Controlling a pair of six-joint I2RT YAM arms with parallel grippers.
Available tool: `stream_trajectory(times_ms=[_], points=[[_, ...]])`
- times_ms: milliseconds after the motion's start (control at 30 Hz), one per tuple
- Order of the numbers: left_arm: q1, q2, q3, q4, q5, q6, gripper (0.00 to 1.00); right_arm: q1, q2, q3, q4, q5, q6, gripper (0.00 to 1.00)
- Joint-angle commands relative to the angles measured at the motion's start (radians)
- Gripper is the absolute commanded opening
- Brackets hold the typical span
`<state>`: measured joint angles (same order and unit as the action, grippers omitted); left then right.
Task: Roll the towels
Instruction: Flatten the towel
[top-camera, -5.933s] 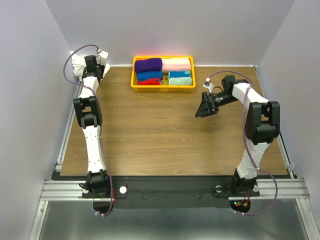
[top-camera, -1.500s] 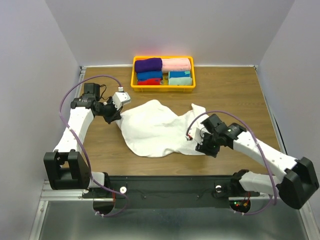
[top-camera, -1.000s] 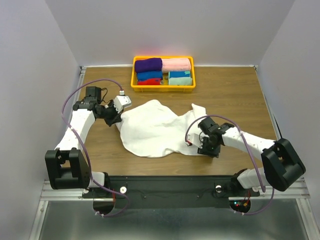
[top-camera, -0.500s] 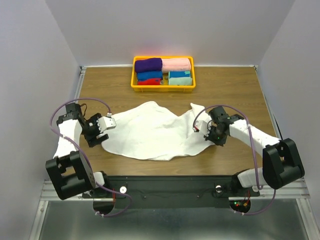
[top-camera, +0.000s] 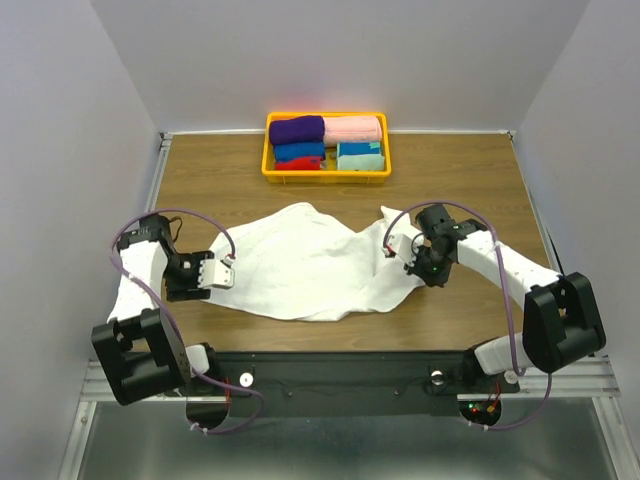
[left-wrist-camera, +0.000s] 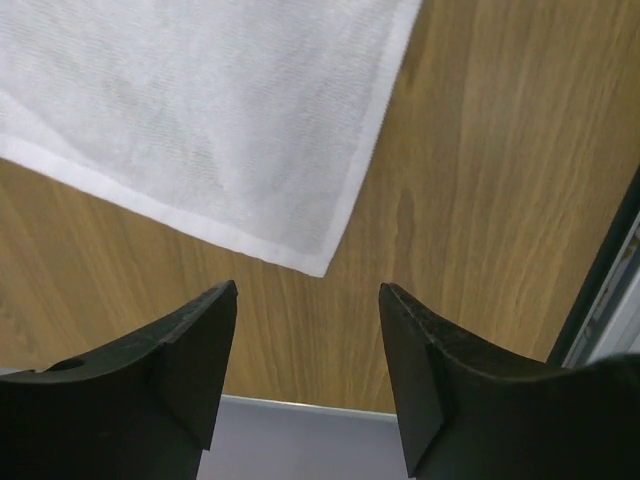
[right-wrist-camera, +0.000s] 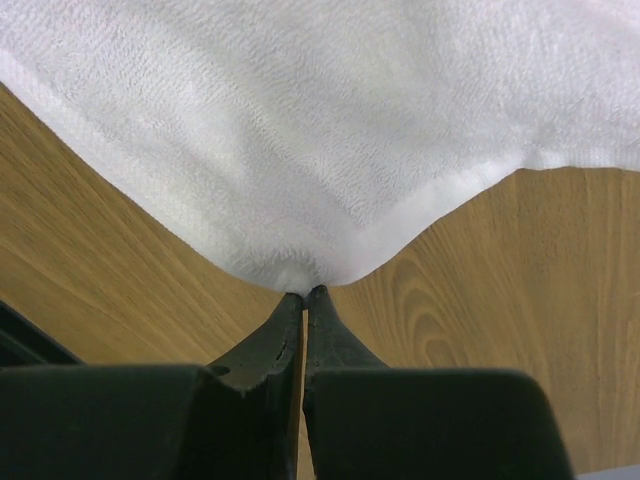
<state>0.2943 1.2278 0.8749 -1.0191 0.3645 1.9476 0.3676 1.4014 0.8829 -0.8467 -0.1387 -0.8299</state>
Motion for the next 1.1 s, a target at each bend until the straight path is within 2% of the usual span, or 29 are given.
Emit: stream_trajectory(times_ms=[0,200,500,633,667,733,767,867,967,1000,1067], points=[[0.0,0.064,-0.022,-0.003,-0.11,0.1,0.68,-0.006,0.001,0.041,-0.029,-0.018,0.012,0.01],[-0.003,0.131,-0.028,0.088,-0.11,0.134,0.73,-0.015,0.008,0.048,-0.034,-0.024,0.018,0.01],[-0.009,0.324,-0.002,0.171,-0.11,0.129,0.67,-0.035,0.031,0.06,-0.045,-0.024,0.017,0.01],[-0.032,0.377,-0.005,0.194,-0.11,0.116,0.55,-0.045,0.038,0.06,-0.049,-0.018,0.011,0.01],[-0.037,0.386,-0.014,0.204,-0.11,0.103,0.47,-0.05,0.039,0.062,-0.054,-0.018,0.011,0.01],[-0.037,0.41,-0.027,0.226,-0.107,0.091,0.38,-0.052,0.042,0.068,-0.055,-0.018,0.012,0.01],[-0.038,0.42,-0.027,0.228,-0.11,0.083,0.25,-0.055,0.041,0.076,-0.058,-0.018,0.012,0.01],[-0.035,0.434,-0.021,0.228,-0.116,0.059,0.0,-0.062,0.039,0.093,-0.066,-0.021,0.015,0.01],[-0.032,0.383,0.021,0.185,-0.055,0.033,0.0,-0.084,0.039,0.125,-0.08,-0.033,0.023,0.0],[-0.03,0.374,0.079,0.16,-0.006,0.015,0.0,-0.091,0.036,0.146,-0.086,-0.038,0.025,0.01],[-0.032,0.361,0.169,0.085,0.069,-0.093,0.0,-0.128,0.03,0.181,-0.092,-0.053,0.034,0.01]])
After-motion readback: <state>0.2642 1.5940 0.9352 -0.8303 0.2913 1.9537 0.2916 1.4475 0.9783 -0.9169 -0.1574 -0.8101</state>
